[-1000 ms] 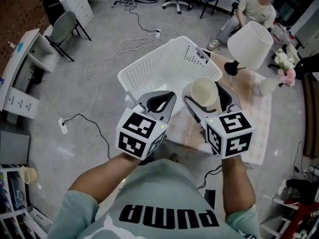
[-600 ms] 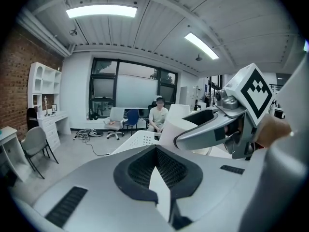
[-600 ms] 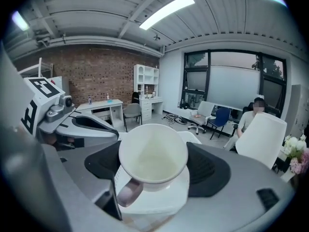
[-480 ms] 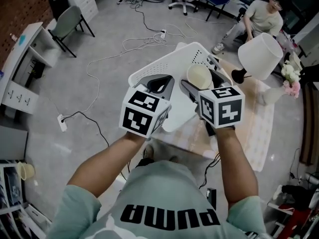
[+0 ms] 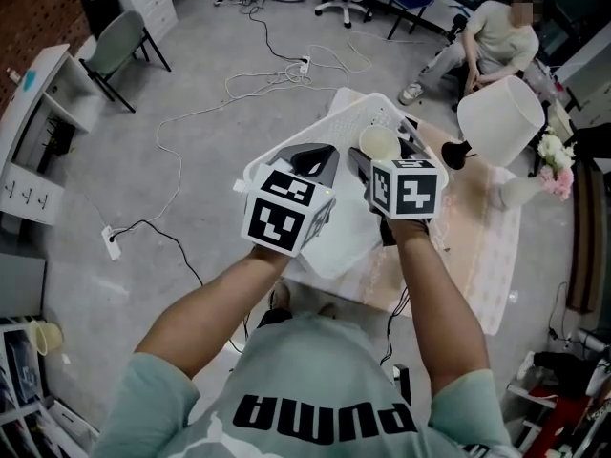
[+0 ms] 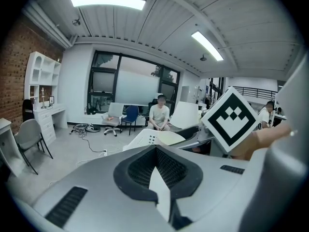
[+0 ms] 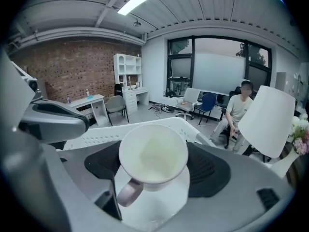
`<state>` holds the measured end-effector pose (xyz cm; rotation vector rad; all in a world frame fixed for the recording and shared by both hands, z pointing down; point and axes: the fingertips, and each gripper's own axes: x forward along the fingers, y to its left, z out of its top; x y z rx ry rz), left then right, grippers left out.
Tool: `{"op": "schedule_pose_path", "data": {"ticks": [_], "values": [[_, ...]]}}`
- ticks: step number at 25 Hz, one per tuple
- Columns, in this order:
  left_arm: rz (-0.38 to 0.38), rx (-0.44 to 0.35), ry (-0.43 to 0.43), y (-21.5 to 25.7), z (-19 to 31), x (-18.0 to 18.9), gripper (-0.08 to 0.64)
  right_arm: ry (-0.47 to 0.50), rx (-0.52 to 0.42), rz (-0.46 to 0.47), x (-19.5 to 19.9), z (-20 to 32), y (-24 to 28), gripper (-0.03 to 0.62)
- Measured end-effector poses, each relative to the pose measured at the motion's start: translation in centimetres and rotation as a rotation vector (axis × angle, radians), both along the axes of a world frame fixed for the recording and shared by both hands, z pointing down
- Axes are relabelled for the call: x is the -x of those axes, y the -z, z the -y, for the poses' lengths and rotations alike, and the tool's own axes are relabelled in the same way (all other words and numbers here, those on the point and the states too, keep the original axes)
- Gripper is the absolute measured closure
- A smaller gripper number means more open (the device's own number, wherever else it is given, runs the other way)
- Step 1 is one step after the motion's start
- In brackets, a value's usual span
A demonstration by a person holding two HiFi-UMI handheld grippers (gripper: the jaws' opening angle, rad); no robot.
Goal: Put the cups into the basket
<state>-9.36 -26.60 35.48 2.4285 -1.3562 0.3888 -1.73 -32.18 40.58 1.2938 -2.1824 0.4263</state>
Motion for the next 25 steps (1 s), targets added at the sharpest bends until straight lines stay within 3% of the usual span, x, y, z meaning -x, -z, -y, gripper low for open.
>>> {"op": "schedule_pose_path", "data": {"ticks": [19,25], "values": [[0.033,0.115,-0.013,-5.8,5.4,-1.7,0.557,-0.191,0.121,-0.046,-1.1,5.6,-7.2,0.206],[0.054,0.145,-0.016,-7.5,7.0,-1.9,0.557,-0.243,0.201,-0.063,-1.7,6.1,-10.5,0.206]]}}
